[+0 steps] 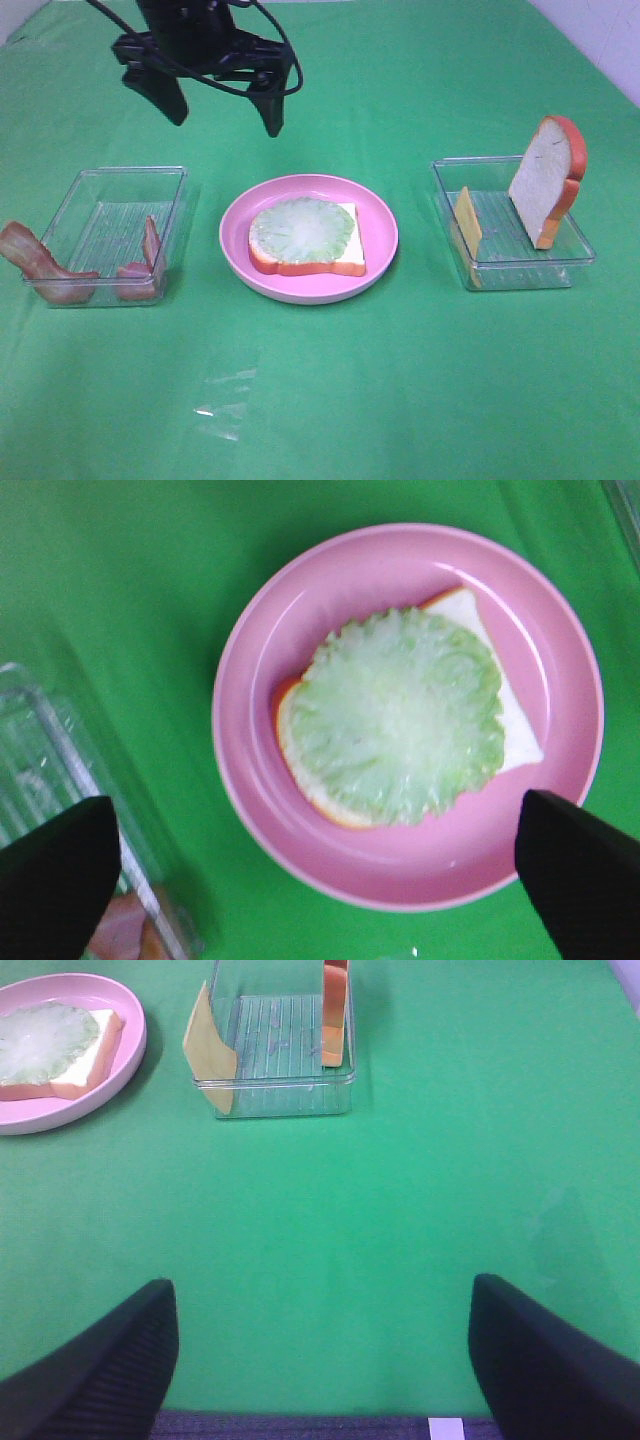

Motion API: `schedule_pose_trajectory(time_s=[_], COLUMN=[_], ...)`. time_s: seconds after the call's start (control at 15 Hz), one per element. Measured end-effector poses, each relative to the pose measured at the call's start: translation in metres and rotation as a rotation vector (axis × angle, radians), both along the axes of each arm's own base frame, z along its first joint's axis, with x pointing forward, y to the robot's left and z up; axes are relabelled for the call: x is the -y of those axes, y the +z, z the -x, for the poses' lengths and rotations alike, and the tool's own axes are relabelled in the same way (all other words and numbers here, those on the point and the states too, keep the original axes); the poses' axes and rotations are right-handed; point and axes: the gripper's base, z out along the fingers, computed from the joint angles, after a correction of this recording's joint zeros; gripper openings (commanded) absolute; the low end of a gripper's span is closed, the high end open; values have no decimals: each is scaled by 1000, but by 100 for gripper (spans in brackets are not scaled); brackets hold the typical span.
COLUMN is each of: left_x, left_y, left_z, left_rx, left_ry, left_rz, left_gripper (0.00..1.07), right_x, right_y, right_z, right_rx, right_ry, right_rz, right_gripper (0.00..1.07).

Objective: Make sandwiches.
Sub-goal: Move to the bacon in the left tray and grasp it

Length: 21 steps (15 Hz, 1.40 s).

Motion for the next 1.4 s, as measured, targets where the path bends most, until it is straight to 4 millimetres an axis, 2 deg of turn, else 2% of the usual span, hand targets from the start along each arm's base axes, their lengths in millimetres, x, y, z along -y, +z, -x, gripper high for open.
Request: schedule_pose_trajectory(time_s=[0.13, 0.2, 0.27, 0.4, 0.53, 0.73, 0.8, 0.87, 1.07, 1.27, 1.33, 1.4], left_x=[-23, -32, -43, -46, -46, -41, -41, -43, -51, -51, -51, -50], left_y=[14, 14, -4, -20, -26, -36, -58, -72, -95, -104, -106, -107], left_z=[30, 46, 65, 70, 70, 60, 54, 49, 40, 35, 35, 34], left_rx=[-13, -36, -118, -172, -185, -135, -172, -202, -231, -226, -226, -217], left_ry=[82, 103, 126, 139, 186, 225, 234, 253, 284, 288, 285, 285], left_rz=[-62, -85, -137, -165, -164, -130, -169, -185, -203, -199, -199, -193], left_gripper=[101, 101, 101, 101, 101, 99, 98, 97, 92, 89, 86, 67], right_x=[0, 0, 0, 0, 0, 0, 0, 0, 0, 0, 0, 0], right_y=[0, 0, 0, 0, 0, 0, 0, 0, 0, 0, 0, 0], right_z=[0, 0, 0, 0, 0, 0, 0, 0, 0, 0, 0, 0], right_rx=[0, 0, 0, 0, 0, 0, 0, 0, 0, 0, 0, 0], right_ry=[0, 0, 0, 0, 0, 0, 0, 0, 0, 0, 0, 0], right_rz=[0, 0, 0, 0, 0, 0, 0, 0, 0, 0, 0, 0], right_gripper=[77, 77, 77, 77, 77, 77, 77, 77, 77, 77, 77, 77])
